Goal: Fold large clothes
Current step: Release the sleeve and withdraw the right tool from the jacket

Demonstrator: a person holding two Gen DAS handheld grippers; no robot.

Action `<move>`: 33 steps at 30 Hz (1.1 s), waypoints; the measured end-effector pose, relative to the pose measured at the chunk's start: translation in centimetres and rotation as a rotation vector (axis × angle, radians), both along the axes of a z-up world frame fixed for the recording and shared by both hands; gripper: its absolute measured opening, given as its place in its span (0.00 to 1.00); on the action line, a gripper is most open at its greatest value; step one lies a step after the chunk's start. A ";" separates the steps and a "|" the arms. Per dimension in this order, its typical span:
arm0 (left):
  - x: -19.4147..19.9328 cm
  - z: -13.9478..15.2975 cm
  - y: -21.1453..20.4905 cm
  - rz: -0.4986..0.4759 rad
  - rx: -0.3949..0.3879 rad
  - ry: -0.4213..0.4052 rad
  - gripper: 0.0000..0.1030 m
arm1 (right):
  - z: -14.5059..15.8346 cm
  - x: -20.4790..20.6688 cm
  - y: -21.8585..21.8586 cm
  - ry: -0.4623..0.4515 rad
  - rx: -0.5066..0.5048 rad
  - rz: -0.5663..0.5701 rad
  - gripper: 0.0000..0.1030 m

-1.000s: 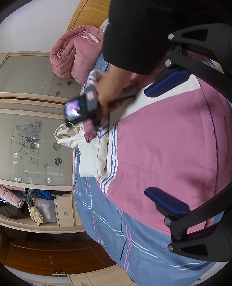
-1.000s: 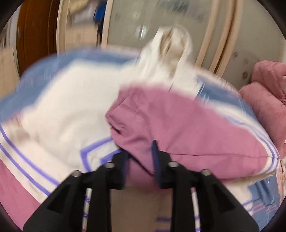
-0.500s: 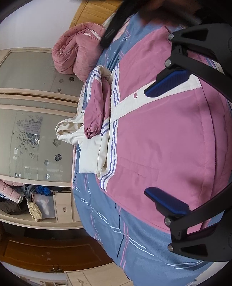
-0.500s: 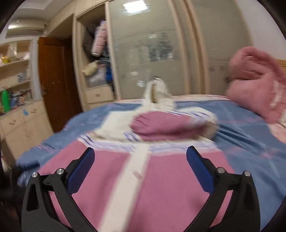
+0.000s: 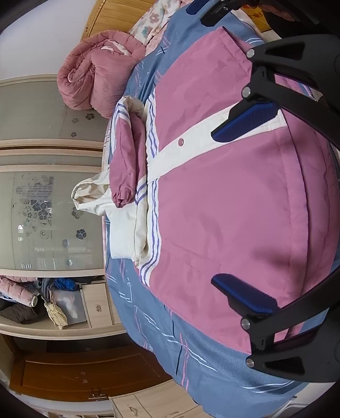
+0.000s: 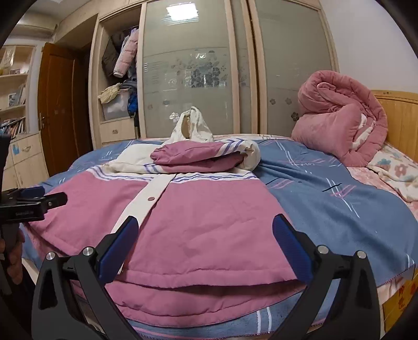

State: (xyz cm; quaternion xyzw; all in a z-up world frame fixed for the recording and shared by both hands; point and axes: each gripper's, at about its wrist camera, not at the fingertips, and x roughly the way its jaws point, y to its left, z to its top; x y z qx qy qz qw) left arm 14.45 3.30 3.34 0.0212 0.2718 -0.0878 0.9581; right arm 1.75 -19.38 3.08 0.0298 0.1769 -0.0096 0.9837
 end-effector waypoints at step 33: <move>0.2 -1.1 -0.1 -0.043 -0.017 0.040 0.98 | -0.2 0.7 1.3 0.013 0.013 0.049 0.99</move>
